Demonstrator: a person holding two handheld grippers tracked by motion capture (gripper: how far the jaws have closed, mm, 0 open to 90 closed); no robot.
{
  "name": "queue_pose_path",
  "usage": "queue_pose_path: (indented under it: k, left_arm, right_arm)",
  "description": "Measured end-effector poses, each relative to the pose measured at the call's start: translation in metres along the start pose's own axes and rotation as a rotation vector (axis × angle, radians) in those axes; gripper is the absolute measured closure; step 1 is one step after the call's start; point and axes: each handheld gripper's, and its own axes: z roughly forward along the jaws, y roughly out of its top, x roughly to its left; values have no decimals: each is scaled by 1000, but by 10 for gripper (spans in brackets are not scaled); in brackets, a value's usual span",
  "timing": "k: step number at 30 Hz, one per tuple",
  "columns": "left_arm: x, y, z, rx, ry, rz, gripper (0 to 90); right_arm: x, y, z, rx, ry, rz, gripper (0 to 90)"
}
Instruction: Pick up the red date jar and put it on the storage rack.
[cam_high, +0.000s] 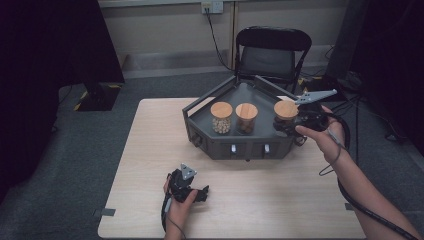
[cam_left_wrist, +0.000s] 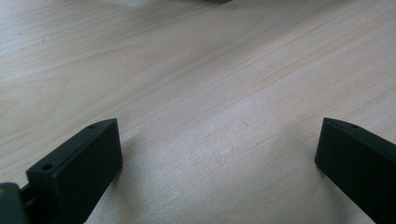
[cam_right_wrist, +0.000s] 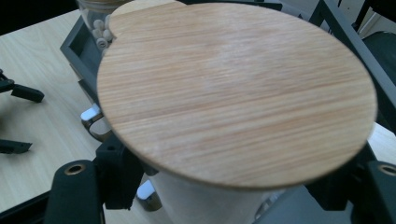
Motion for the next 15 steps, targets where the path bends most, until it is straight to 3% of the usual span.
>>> queue_pose_path:
  k: [15]
  left_arm:
    - [0,0,0,0,0,0,2]
  right_arm:
    - [-8,0,23,9,-35,40,259]
